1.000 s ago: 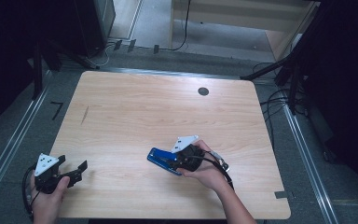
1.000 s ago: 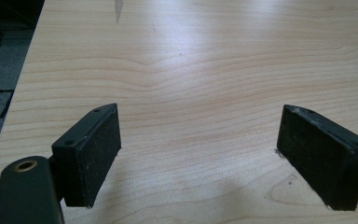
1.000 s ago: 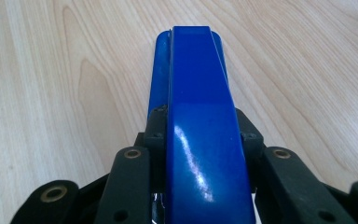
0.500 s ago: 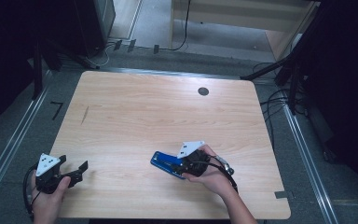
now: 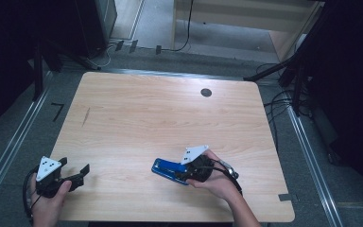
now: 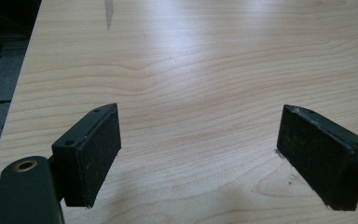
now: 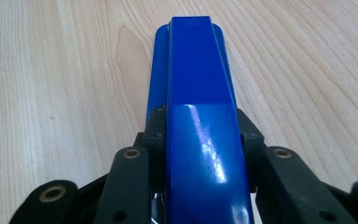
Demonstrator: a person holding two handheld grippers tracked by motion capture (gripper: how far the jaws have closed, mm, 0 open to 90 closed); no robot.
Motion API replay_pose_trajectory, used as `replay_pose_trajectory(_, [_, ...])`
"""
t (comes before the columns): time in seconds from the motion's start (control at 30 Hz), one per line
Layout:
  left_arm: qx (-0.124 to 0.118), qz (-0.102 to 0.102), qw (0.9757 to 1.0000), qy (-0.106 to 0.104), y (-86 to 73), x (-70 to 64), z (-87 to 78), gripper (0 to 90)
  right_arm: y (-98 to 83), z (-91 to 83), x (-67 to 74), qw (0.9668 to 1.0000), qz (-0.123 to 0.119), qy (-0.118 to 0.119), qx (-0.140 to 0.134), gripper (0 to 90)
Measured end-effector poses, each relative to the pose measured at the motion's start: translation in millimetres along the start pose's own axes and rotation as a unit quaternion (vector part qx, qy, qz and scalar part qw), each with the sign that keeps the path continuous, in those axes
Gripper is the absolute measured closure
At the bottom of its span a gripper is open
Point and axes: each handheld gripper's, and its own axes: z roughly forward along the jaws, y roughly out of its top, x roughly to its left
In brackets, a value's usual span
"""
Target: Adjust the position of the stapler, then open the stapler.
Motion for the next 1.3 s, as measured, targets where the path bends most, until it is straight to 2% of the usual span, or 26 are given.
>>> replay_pose_trajectory(0.03, [-0.005,-0.009,0.9999,-0.007,1.7,-2.2,-2.1,14.2,-0.4,-1.1,-0.7,0.9999,0.005,0.001,-0.013,56.5])
replay_pose_trajectory(0.07, [-0.005,-0.009,0.9999,-0.007,1.7,-2.2,-2.1,14.2,-0.4,-1.1,-0.7,0.9999,0.005,0.001,-0.013,56.5])
replay_pose_trajectory(0.1, [-0.008,-0.004,0.9999,-0.009,3.8,-7.9,-4.0,14.2,-0.6,-8.9,-1.7,0.9981,0.031,-0.001,-0.053,49.0])
replay_pose_trajectory(0.13, [-0.008,-0.004,0.9999,-0.009,3.8,-7.9,-4.0,14.2,-0.6,-8.9,-1.7,0.9981,0.031,-0.001,-0.053,49.0])
replay_pose_trajectory(0.17, [-0.012,0.001,0.9998,-0.016,5.2,-14.8,-5.1,14.2,-1.2,-19.2,-2.5,0.9951,0.048,-0.013,-0.085,46.4])
replay_pose_trajectory(0.23, [-0.017,0.005,0.9994,-0.029,6.9,-25.2,-6.0,14.2,-3.7,-29.3,-2.7,0.9921,0.062,-0.014,-0.108,45.6])
replay_pose_trajectory(0.27, [-0.017,0.005,0.9994,-0.029,6.9,-25.2,-6.0,14.3,-3.7,-29.3,-2.7,0.9921,0.062,-0.014,-0.108,45.6])
replay_pose_trajectory(0.3, [-0.021,0.009,0.9987,-0.045,9.1,-33.9,-5.5,14.4,-7.3,-36.1,-1.2,0.9906,0.068,-0.018,-0.117,45.8])
replay_pose_trajectory(0.37, [-0.024,0.012,0.9978,-0.061,12.0,-45.8,-2.9,14.8,-12.8,-41.6,1.7,0.9893,0.074,-0.029,-0.122,46.2])
replay_pose_trajectory(0.4, [-0.024,0.012,0.9978,-0.061,12.0,-45.8,-2.9,15.0,-12.8,-41.6,1.7,0.9893,0.074,-0.029,-0.122,46.2])
replay_pose_trajectory(0.43, [-0.025,0.024,0.9961,-0.082,14.2,-58.8,0.6,15.5,-20.8,-46.1,4.7,0.9865,0.084,-0.044,-0.134,48.1])
replay_pose_trajectory(0.47, [-0.025,0.024,0.9961,-0.082,14.2,-58.8,0.6,16.2,-20.8,-46.1,4.7,0.9865,0.084,-0.044,-0.134,48.1])
replay_pose_trajectory(0.53, [-0.027,0.034,0.9930,-0.110,16.3,-78.0,6.0,21.6,-33.2,-48.5,8.8,0.9830,0.097,-0.054,-0.146,48.6])
replay_pose_trajectory(0.63, [-0.025,0.043,0.9897,-0.134,17.5,-95.7,11.4,30.5,-43.3,-48.8,12.4,0.9803,0.108,-0.065,-0.152,48.6])
replay_pose_trajectory(0.67, [-0.025,0.043,0.9897,-0.134,17.5,-95.7,11.4,34.1,-43.3,-48.8,12.4,0.9803,0.108,-0.065,-0.152,48.6])
replay_pose_trajectory(0.7, [-0.023,0.048,0.9869,-0.152,18.3,-107.1,16.2,37.8,-47.7,-49.9,13.6,0.9767,0.123,-0.068,-0.162,47.5])
replay_pose_trajectory(0.73, [-0.021,0.050,0.9857,-0.160,18.5,-110.6,17.9,40.5,-49.3,-51.4,14.5,0.9741,0.132,-0.064,-0.172,46.4])
replay_pose_trajectory(0.77, [-0.020,0.052,0.9831,-0.174,18.3,-115.0,20.0,44.9,-49.8,-52.5,15.4,0.9731,0.136,-0.066,-0.174,45.5])
replay_pose_trajectory(0.8, [-0.020,0.052,0.9831,-0.174,18.3,-115.0,20.0,51.4,-50.1,-54.0,16.5,0.9722,0.139,-0.071,-0.174,45.2])
replay_pose_trajectory(0.83, [-0.011,0.063,0.9792,-0.192,17.9,-125.8,24.6,54.4,-50.6,-55.9,17.2,0.9711,0.143,-0.079,-0.174,45.0])
replay_pose_trajectory(0.9, [-0.007,0.066,0.9780,-0.197,17.9,-133.5,28.4,60.5,-51.6,-57.8,18.1,0.9691,0.149,-0.085,-0.177,44.8])
replay_pose_trajectory(0.97, [-0.003,0.070,0.9770,-0.201,18.3,-138.5,31.5,63.1,-52.6,-58.4,18.6,0.9688,0.150,-0.088,-0.177,44.7])
replay_pose_trajectory(1.03, [0.002,0.076,0.9764,-0.202,19.7,-148.4,38.1,76.0,-57.9,-57.6,21.6,0.9673,0.157,-0.084,-0.181,41.6])
replay_pose_trajectory(1.13, [0.004,0.074,0.9775,-0.197,20.8,-152.8,41.8,78.9,-62.1,-55.7,24.2,0.9680,0.155,-0.088,-0.177,41.3])
replay_pose_trajectory(1.2, [0.014,0.078,0.9770,-0.198,22.7,-161.8,48.9,83.2,-67.4,-54.3,26.1,0.9691,0.155,-0.088,-0.171,43.1])
replay_pose_trajectory(1.3, [0.018,0.088,0.9740,-0.208,24.0,-171.4,53.6,87.7,-72.2,-54.3,26.8,0.9672,0.161,-0.093,-0.174,45.6])
